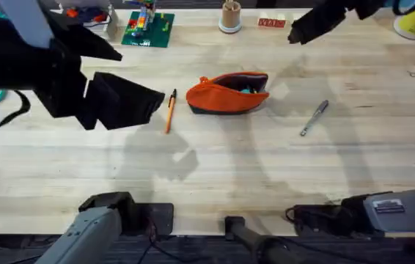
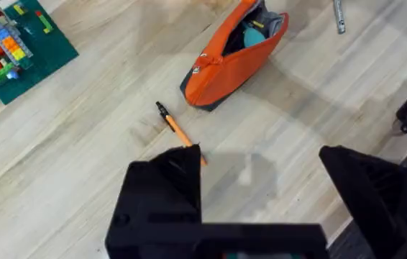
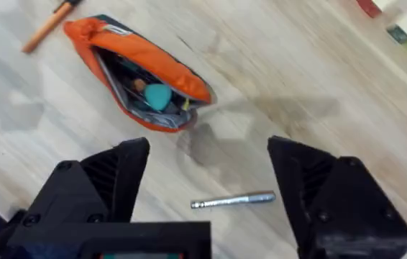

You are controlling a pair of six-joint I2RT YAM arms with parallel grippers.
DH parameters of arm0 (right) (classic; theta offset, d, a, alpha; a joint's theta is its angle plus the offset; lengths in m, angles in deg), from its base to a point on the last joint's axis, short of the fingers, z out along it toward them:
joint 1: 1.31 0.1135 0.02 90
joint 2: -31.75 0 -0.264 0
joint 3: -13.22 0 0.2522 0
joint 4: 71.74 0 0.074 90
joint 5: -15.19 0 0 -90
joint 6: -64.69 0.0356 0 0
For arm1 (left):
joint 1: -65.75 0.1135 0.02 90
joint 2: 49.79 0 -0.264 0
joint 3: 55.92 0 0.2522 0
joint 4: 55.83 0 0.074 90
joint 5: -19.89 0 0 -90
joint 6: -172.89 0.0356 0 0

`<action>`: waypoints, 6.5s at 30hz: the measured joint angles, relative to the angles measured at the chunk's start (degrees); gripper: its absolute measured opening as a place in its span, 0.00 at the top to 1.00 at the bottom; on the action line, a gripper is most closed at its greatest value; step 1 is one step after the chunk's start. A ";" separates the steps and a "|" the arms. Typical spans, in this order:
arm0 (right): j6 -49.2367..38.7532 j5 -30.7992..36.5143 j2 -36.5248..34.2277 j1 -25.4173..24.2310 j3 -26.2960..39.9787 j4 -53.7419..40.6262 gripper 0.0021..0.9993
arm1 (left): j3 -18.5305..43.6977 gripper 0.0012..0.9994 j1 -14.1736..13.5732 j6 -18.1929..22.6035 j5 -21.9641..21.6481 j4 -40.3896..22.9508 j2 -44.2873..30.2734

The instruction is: Unzip the bag, pick up the pens from the table one at a time and place them inside, then zip the bag closed.

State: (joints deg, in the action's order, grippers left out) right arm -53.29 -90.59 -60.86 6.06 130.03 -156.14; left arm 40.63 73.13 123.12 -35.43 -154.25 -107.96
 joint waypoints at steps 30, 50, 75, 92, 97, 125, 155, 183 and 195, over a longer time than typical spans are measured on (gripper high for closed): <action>16.76 9.35 0.49 -8.93 0.13 -5.73 0.00 | 0.02 0.01 0.00 -0.15 0.00 -0.02 0.00; 45.03 17.98 6.47 -10.67 -28.67 4.99 0.00 | 0.07 0.01 0.00 -0.15 -0.02 -1.55 0.00; 69.84 17.98 6.72 -10.67 -50.33 27.29 0.00 | 0.11 0.01 0.00 -0.16 -0.02 -1.70 0.00; 71.07 19.80 1.62 -10.62 -48.76 26.79 0.22 | 0.11 0.01 0.00 -0.15 -0.02 -1.70 0.00; 71.10 19.77 1.62 -10.84 -48.76 28.55 0.92 | 0.11 0.01 0.00 -0.15 -0.02 -1.73 0.00; 63.77 19.64 0.27 -10.88 -39.48 19.14 0.97 | 0.11 0.01 0.00 -0.16 -0.02 -2.73 0.00; 4.59 2.86 0.27 -10.57 -12.00 12.71 0.97 | 0.11 0.01 0.00 -0.15 -0.02 -2.78 0.00; -37.04 -3.62 0.19 7.74 -11.98 17.04 0.97 | 0.11 0.01 0.00 -0.16 -0.02 -2.78 0.00; -42.34 -3.64 -4.36 11.43 -11.85 12.75 0.97 | 0.11 0.01 0.00 -0.15 -0.02 -2.78 0.00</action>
State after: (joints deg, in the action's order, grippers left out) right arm -95.64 -94.23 -65.22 17.49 118.18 -143.39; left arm 40.73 73.13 122.96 -35.45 -157.03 -107.96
